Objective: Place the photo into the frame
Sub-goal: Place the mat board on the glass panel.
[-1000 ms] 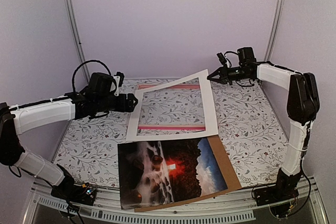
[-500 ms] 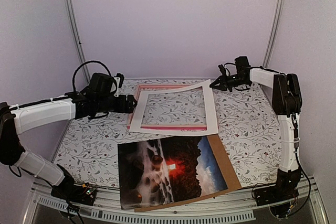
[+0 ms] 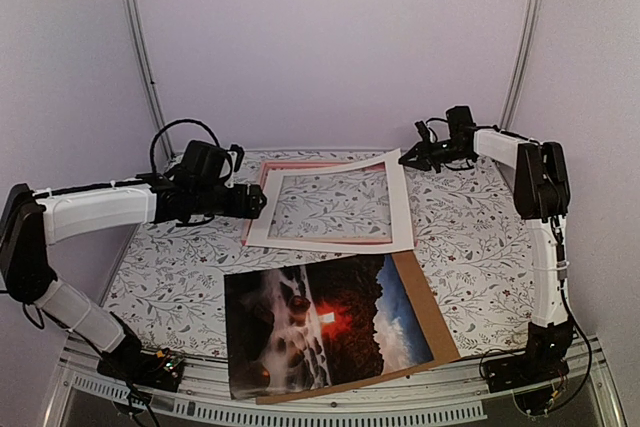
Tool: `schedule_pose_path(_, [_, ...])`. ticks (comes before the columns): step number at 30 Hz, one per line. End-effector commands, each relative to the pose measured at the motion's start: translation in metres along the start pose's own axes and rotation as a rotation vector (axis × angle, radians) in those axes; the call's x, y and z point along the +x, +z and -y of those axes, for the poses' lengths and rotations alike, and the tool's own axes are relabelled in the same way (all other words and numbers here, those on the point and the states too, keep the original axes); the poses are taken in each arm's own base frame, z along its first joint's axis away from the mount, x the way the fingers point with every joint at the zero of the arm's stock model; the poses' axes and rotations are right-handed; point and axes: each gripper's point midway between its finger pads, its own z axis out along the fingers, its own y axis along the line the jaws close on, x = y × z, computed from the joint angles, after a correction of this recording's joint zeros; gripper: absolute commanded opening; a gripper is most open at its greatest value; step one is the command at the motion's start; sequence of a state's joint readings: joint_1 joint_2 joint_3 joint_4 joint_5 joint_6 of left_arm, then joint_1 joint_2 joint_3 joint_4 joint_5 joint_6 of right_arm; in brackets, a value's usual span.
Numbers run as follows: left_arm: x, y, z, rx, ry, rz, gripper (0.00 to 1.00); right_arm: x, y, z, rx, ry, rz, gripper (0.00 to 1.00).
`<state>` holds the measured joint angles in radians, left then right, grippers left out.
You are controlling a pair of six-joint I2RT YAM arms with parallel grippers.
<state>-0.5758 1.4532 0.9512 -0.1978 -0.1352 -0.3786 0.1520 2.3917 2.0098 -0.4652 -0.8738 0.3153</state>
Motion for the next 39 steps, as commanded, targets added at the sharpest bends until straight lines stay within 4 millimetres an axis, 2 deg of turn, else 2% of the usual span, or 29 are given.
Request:
schedule_pose_path(1, [-0.008,0.003,0.004,0.020,-0.015,0.013,0.92,0.007,0.004,0.005,-0.018,0.009,-0.022,0.01])
schedule_pose_path(6, [-0.001,0.011,0.006,0.034,-0.024,-0.008,0.92,0.005,0.000,0.002,0.002,-0.002,0.000,0.00])
schedule_pose_path(11, [0.007,0.017,0.006,0.032,-0.021,-0.032,0.92,-0.007,-0.005,-0.001,0.031,-0.027,0.036,0.00])
schedule_pose_path(27, [0.010,0.023,0.002,0.007,-0.003,-0.048,0.92,-0.036,0.005,-0.004,-0.015,-0.103,0.071,0.00])
schedule_pose_path(33, [0.012,0.027,0.001,-0.003,0.000,-0.059,0.92,-0.037,0.010,-0.003,-0.042,-0.104,0.068,0.00])
schedule_pose_path(39, [0.014,0.029,-0.001,-0.011,0.004,-0.068,0.92,-0.034,0.018,0.006,-0.043,-0.103,0.052,0.00])
